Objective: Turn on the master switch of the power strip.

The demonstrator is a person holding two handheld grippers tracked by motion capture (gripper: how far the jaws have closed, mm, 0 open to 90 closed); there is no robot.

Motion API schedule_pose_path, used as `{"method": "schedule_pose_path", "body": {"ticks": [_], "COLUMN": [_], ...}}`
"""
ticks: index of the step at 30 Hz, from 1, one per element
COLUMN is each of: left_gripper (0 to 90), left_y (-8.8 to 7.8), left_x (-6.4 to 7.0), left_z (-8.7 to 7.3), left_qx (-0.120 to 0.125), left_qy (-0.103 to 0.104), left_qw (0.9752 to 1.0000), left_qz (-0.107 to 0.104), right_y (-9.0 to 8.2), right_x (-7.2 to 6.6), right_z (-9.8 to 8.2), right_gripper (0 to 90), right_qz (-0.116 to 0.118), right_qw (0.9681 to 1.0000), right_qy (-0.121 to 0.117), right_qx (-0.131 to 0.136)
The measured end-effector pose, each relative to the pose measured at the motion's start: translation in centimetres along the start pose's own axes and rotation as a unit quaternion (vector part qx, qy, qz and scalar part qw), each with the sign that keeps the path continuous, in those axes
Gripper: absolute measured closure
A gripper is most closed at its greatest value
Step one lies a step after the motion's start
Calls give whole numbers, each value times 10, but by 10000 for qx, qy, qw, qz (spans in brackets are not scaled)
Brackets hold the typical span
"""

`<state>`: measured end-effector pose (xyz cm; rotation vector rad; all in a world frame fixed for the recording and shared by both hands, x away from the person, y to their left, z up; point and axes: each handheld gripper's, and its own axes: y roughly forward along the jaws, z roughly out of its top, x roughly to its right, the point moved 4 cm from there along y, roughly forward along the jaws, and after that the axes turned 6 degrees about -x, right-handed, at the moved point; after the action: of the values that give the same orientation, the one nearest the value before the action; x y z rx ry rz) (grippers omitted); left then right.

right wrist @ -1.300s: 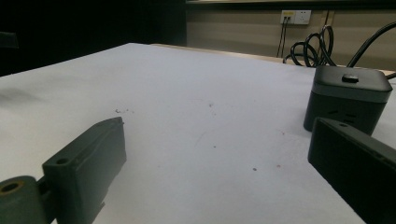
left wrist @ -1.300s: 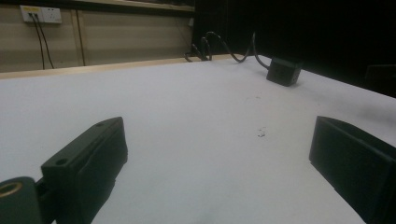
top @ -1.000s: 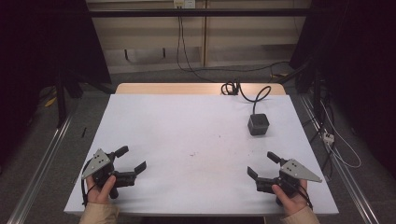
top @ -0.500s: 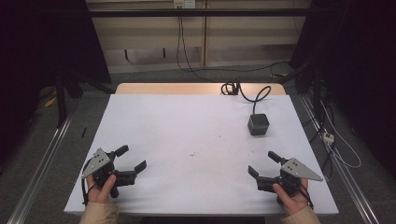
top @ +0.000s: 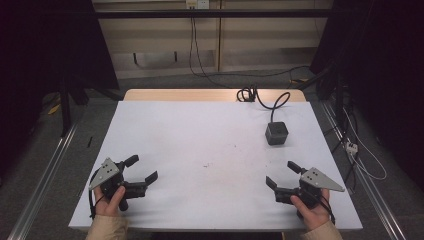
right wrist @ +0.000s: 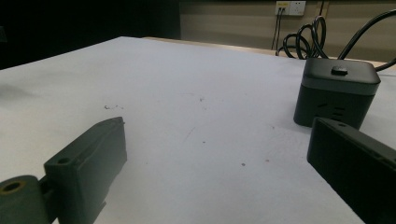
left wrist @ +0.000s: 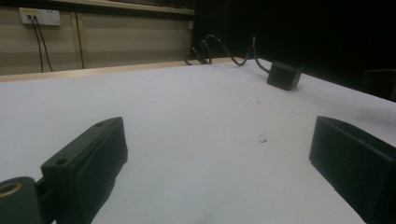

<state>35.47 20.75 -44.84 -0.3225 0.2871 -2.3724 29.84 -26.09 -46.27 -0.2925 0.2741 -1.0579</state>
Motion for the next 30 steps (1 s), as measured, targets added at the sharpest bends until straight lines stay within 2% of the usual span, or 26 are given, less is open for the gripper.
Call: {"method": "schedule_pose_path", "body": {"ticks": [9, 15, 30], "left_gripper": [39, 38, 38], "left_y": [1, 3, 2], "left_x": [-1, 1, 1], "left_z": [1, 1, 0], "left_qx": [16, -11, -19], "left_qy": [0, 29, 54], "left_qw": [10000, 10000, 10000], "left_qz": [11, -10, -20], "right_y": [2, 9, 18], "right_x": [7, 19, 33], "right_z": [5, 11, 23], "right_gripper": [44, 45, 73], "right_qz": [-120, -281, -387], "right_qw": [9999, 9996, 9991], "right_qy": [28, 16, 120], "right_qx": [66, 62, 124]}}
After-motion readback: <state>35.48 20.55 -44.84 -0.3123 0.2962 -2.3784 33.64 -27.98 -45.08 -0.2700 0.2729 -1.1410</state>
